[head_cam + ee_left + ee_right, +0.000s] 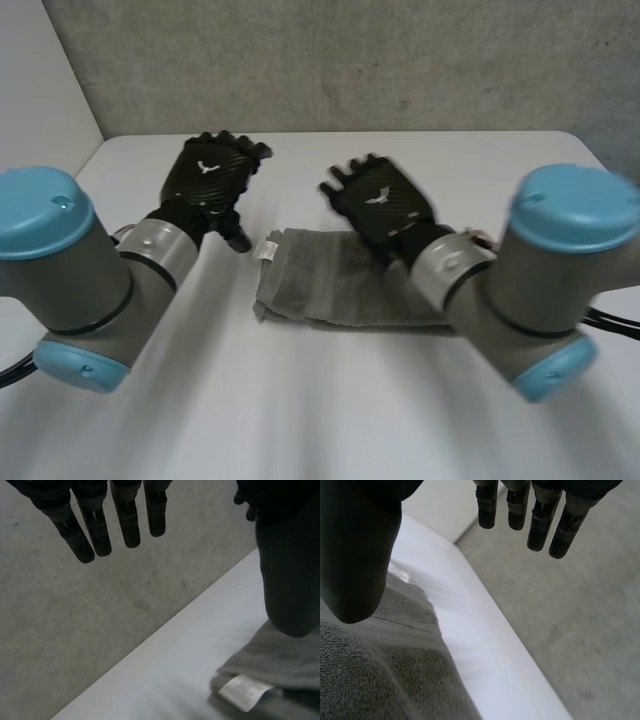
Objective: Fold the towel.
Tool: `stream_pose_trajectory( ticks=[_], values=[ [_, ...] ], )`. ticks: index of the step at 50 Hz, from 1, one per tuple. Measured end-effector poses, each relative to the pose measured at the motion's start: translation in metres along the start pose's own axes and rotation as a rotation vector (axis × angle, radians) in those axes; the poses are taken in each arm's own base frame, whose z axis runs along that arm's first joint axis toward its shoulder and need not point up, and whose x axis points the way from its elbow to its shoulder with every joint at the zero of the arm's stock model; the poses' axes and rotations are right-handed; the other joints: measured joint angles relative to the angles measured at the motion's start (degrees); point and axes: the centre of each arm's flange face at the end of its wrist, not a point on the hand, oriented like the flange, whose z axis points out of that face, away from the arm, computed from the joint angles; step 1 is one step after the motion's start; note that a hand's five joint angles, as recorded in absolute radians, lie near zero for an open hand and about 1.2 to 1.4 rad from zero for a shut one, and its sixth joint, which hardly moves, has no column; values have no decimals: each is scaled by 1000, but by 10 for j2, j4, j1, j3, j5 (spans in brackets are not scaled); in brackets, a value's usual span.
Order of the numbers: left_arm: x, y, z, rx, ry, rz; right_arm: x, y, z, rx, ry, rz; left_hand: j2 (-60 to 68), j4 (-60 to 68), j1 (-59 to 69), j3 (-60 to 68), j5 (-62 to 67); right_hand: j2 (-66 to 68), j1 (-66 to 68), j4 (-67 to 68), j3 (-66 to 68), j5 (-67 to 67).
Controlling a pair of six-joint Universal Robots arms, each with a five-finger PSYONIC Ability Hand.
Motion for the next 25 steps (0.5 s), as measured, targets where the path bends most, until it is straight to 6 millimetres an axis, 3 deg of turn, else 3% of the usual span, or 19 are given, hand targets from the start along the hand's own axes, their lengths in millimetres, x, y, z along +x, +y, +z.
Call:
stream_pose_trajectory(
  ticks=[4,9,13,21,25],
  values=[
    [20,-3,1,15,51,-27,29,18,-18,-81,71,177,22,23,24,21,22,0,-2,0,0,0],
    [46,6,2,-3,113,-39,43,49,-37,-201,117,283,27,25,26,22,26,0,-2,0,0,0],
    [63,19,3,-35,146,-39,41,70,-48,-283,126,316,27,25,26,23,26,7,13,6,7,9],
    [69,41,6,-97,124,-37,29,106,-50,-400,112,332,27,25,26,24,26,153,161,152,153,169],
    [68,44,6,-110,110,-37,27,120,-45,-439,110,303,27,25,26,24,26,388,391,378,378,400]
  ],
)
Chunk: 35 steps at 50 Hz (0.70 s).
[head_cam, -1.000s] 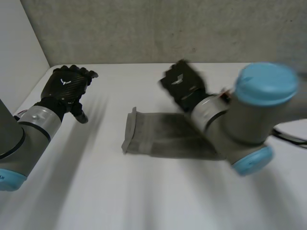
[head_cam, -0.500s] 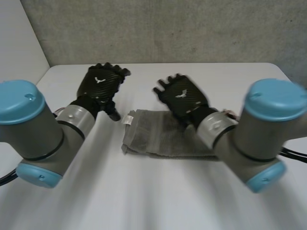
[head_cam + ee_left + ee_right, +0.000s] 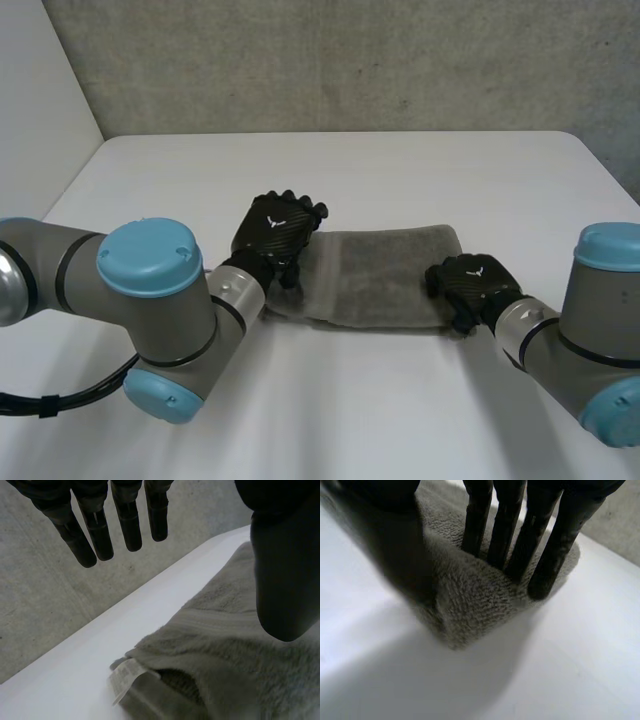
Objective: Fold the towel.
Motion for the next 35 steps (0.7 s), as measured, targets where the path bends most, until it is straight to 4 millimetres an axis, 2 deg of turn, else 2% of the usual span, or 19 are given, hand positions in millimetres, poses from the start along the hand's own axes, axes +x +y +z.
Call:
stream_pose_trajectory(
  ticks=[1,2,4,6,9,11,12,14,15,18,19,21,23,25,26,29,31,35],
  values=[
    [-1,0,-1,-3,-4,-1,2,3,4,-11,10,-16,0,0,0,0,0,134,133,126,114,126],
    [-1,0,-1,-3,-6,-2,2,4,6,-15,15,-25,0,0,0,0,0,176,173,184,175,182],
    [-3,0,-1,-4,-10,-3,5,6,11,-26,33,-47,0,0,0,0,0,199,207,241,242,227],
    [-4,-1,-2,-4,-13,-4,7,5,13,-27,49,-64,0,0,0,0,0,199,210,245,247,227],
    [-7,-4,-5,0,-18,-5,16,-14,13,31,109,-112,0,0,0,0,0,200,220,245,248,227],
    [-10,-8,-9,8,-26,-5,21,-36,10,97,153,-160,0,0,0,0,0,200,222,245,248,227],
    [-11,-10,-9,10,-29,-5,21,-44,9,119,160,-178,0,0,0,0,0,200,222,245,248,227],
    [-16,-14,-12,18,-41,-6,11,-71,6,205,161,-255,0,0,0,0,0,200,224,245,248,227],
    [-17,-15,-13,21,-45,-6,8,-77,6,223,156,-272,0,0,0,0,0,200,224,245,248,227],
    [-27,-22,-16,39,-71,-7,-25,-103,4,321,101,-404,0,0,0,0,0,204,224,245,248,229],
    [-28,-23,-16,41,-75,-7,-35,-107,5,340,85,-439,0,0,0,0,0,205,224,245,248,230],
    [-38,-27,-18,49,-104,-8,-67,-113,7,393,26,-576,0,0,0,0,0,205,224,245,248,230],
    [-44,-30,-18,54,-125,-8,-87,-113,9,423,-11,-669,0,0,0,0,0,208,224,245,249,230],
    [-53,-32,-19,58,-155,-10,-118,-108,10,468,-76,-807,0,0,0,0,0,208,224,245,249,230],
    [-56,-33,-19,59,-163,-10,-125,-105,11,479,-94,-841,0,0,0,0,0,208,224,245,249,230],
    [-69,-34,-21,58,-208,-13,-166,-84,11,532,-219,-997,0,0,0,0,0,208,224,245,249,230],
    [-75,-33,-21,53,-228,-16,-180,-73,10,544,-279,-1038,0,0,0,0,0,208,224,245,249,230],
    [-82,-31,-22,44,-251,-19,-195,-56,9,540,-365,-1058,0,0,0,0,-1,208,224,245,249,230]
  ],
)
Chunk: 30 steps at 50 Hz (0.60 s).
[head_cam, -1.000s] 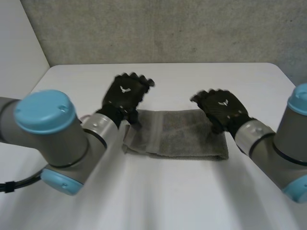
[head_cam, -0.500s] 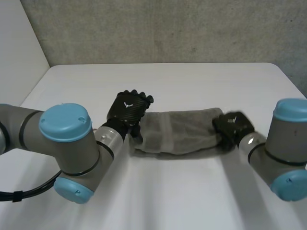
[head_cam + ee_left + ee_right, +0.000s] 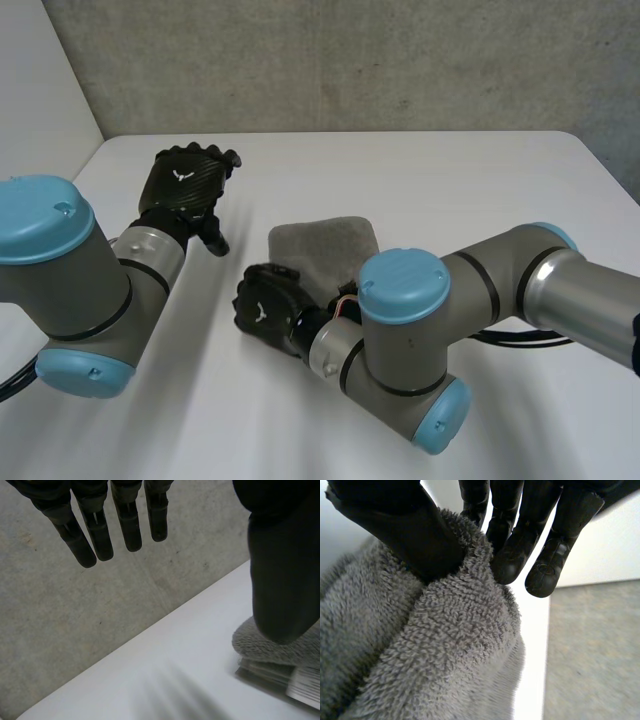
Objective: Fold the towel.
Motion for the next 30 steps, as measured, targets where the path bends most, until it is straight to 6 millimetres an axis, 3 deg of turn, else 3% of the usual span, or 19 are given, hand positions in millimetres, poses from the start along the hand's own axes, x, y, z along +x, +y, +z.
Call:
stream_pose_trajectory(
  ticks=[2,3,5,7,9,15,19,24,30],
  values=[
    [-2,1,0,-4,-5,-1,-4,0,0,5,-15,16,0,0,0,0,0,2,0,0,1,0],
    [-2,2,0,-5,-7,-2,-2,0,-1,1,-11,44,0,0,0,0,0,-61,-63,-66,-62,-56],
    [-2,2,1,-3,-8,-3,8,1,-4,-8,18,97,0,0,0,0,0,-228,-225,-226,-222,-221],
    [-2,2,2,4,-8,-8,31,4,-12,-27,83,218,0,0,0,0,0,-450,-444,-443,-437,-462],
    [-1,1,3,15,-7,-16,51,6,-22,-37,142,340,0,0,0,0,0,-559,-559,-574,-571,-590],
    [3,-7,7,64,-1,-59,93,14,-52,-32,280,695,0,0,0,0,0,-595,-612,-623,-627,-630],
    [10,-10,11,88,17,-103,105,30,-66,-67,330,858,0,0,0,0,0,-594,-614,-623,-627,-630],
    [28,-6,15,83,65,-157,107,58,-75,-152,353,995,0,0,0,0,0,-595,-614,-623,-627,-630],
    [56,21,15,7,131,-175,92,88,-65,-230,333,1119,0,0,0,0,0,-595,-615,-623,-627,-630]
  ],
)
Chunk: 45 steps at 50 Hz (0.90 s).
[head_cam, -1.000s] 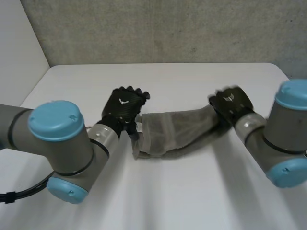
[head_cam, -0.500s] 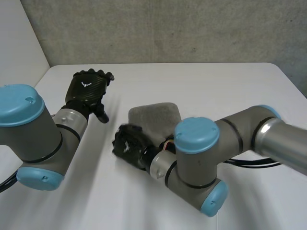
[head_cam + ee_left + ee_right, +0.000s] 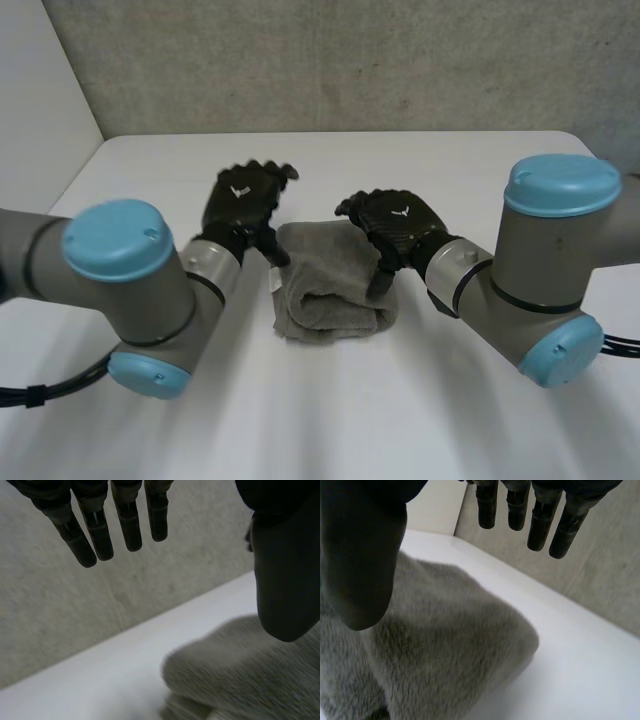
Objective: Fold the towel.
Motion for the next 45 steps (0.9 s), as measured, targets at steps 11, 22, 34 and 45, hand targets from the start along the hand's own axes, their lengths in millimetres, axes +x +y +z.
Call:
stream_pose_trajectory(
  ticks=[11,22,34,45],
  values=[
    [18,60,-4,-171,43,13,10,38,25,-83,13,62,-2,-1,-1,-1,-1,0,0,0,0,0],
    [10,10,-6,-100,24,12,35,-26,0,71,94,29,-7,-1,-2,-7,-17,0,0,0,0,0],
    [-43,-106,-35,88,-114,10,100,-111,-73,279,453,70,-28,-23,-20,-33,-44,0,-2,0,0,0],
    [-52,-132,-61,77,-151,8,115,-105,-93,203,526,80,-57,-47,-44,-58,-74,0,-2,0,0,0]
  ],
)
